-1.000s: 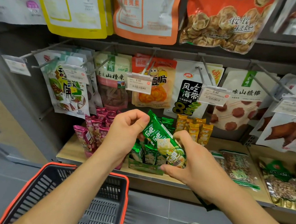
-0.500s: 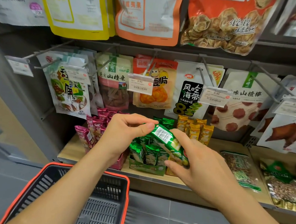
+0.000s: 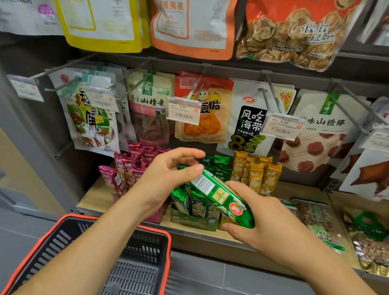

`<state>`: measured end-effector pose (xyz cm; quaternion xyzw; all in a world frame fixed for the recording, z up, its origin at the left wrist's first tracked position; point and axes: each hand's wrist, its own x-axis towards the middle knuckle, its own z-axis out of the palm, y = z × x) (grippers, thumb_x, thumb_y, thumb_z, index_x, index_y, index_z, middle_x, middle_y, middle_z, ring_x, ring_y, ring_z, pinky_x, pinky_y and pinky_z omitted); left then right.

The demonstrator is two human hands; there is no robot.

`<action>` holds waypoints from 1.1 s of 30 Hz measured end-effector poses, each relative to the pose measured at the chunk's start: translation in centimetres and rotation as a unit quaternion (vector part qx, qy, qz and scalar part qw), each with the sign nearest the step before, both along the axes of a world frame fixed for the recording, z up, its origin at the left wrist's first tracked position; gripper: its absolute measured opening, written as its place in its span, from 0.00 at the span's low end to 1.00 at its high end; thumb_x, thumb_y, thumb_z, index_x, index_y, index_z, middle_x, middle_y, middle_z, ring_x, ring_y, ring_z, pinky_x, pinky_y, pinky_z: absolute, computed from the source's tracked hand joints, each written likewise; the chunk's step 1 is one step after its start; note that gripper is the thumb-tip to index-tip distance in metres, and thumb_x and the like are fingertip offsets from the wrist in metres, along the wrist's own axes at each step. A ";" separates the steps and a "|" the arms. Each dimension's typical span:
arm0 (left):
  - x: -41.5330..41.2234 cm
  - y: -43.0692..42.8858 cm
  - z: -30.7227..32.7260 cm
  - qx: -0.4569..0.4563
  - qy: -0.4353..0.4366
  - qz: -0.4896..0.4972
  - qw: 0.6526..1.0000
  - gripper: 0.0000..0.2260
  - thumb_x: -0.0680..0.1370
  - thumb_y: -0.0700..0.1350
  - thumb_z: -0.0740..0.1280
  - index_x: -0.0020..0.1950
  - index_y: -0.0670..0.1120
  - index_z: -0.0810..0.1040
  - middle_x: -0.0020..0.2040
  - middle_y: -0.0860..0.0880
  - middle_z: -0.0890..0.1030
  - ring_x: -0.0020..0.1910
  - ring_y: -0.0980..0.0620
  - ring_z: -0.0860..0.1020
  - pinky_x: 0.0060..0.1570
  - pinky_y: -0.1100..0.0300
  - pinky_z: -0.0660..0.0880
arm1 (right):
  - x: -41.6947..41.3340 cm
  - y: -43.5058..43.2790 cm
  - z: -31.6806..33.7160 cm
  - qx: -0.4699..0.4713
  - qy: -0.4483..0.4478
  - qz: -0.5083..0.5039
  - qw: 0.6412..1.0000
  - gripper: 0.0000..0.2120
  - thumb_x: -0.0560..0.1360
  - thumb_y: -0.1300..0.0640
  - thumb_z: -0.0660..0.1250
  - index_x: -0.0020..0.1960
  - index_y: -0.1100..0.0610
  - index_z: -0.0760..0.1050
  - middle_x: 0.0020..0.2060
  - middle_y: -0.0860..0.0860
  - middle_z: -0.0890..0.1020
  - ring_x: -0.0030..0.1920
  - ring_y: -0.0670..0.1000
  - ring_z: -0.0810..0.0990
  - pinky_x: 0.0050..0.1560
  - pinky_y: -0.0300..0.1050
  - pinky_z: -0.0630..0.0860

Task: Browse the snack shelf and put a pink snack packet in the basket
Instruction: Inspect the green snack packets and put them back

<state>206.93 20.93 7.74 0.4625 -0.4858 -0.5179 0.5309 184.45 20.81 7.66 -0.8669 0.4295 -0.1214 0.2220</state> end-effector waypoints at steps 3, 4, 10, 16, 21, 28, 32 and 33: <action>-0.4 0.1 0.1 0.020 0.039 -0.017 0.999 0.11 0.67 0.49 0.77 0.48 0.48 0.85 0.44 0.46 0.83 0.44 0.53 0.81 0.44 0.62 0.78 | 0.0 -0.1 0.0 0.011 -0.039 -0.006 0.999 0.32 0.71 0.41 0.72 0.68 0.34 0.57 0.53 0.38 0.81 0.47 0.39 0.80 0.47 0.43 0.79; -0.5 0.1 0.2 0.017 0.052 -0.004 0.998 0.12 0.66 0.50 0.76 0.47 0.47 0.86 0.43 0.45 0.84 0.43 0.53 0.82 0.42 0.63 0.78 | 0.0 -0.1 0.0 0.027 -0.055 -0.001 0.998 0.32 0.71 0.40 0.72 0.68 0.34 0.57 0.54 0.37 0.80 0.49 0.38 0.80 0.48 0.42 0.79; 0.0 -0.3 0.0 0.002 0.080 0.076 0.994 0.09 0.69 0.50 0.70 0.42 0.49 0.87 0.40 0.50 0.85 0.40 0.59 0.81 0.38 0.66 0.77 | -0.9 -0.4 0.8 0.185 -0.085 0.021 0.979 0.25 0.70 0.32 0.60 0.63 0.42 0.69 0.44 0.43 0.81 0.40 0.43 0.81 0.46 0.51 0.80; -0.7 -0.6 -0.5 0.036 0.206 0.099 0.973 0.13 0.69 0.49 0.72 0.52 0.47 0.83 0.39 0.52 0.82 0.38 0.58 0.79 0.38 0.65 0.77 | -0.6 -0.2 0.8 0.161 -0.138 -0.005 0.977 0.23 0.70 0.33 0.56 0.52 0.50 0.74 0.35 0.48 0.77 0.33 0.42 0.74 0.36 0.48 0.74; -1.8 -0.5 -0.5 0.053 0.251 0.081 0.963 0.14 0.68 0.46 0.72 0.52 0.43 0.78 0.39 0.50 0.83 0.35 0.58 0.80 0.32 0.66 0.75 | 0.0 0.1 0.5 0.137 -0.164 -0.025 0.977 0.26 0.71 0.30 0.52 0.47 0.50 0.75 0.36 0.53 0.78 0.34 0.47 0.73 0.38 0.56 0.72; -4.8 0.5 -1.4 0.073 0.177 -0.024 0.981 0.12 0.69 0.46 0.75 0.48 0.43 0.80 0.44 0.45 0.84 0.42 0.50 0.81 0.44 0.55 0.69 | 0.9 0.5 0.4 0.180 -0.241 -0.043 0.953 0.25 0.75 0.32 0.48 0.63 0.39 0.74 0.55 0.39 0.81 0.55 0.38 0.78 0.55 0.40 0.74; -4.4 0.6 -0.8 0.020 0.040 -0.029 0.999 0.11 0.67 0.45 0.75 0.48 0.45 0.83 0.44 0.45 0.85 0.43 0.49 0.83 0.42 0.59 0.79 | 0.9 -0.1 0.9 0.181 -0.249 -0.060 0.949 0.33 0.71 0.31 0.51 0.71 0.44 0.67 0.60 0.39 0.77 0.59 0.35 0.75 0.59 0.34 0.72; -4.3 0.8 -0.8 0.005 -0.022 -0.047 0.999 0.10 0.67 0.44 0.76 0.47 0.47 0.83 0.44 0.47 0.86 0.44 0.51 0.84 0.43 0.60 0.79 | 1.0 -0.2 1.3 0.170 -0.276 -0.060 0.944 0.30 0.71 0.34 0.55 0.70 0.45 0.69 0.57 0.38 0.79 0.57 0.33 0.76 0.54 0.28 0.72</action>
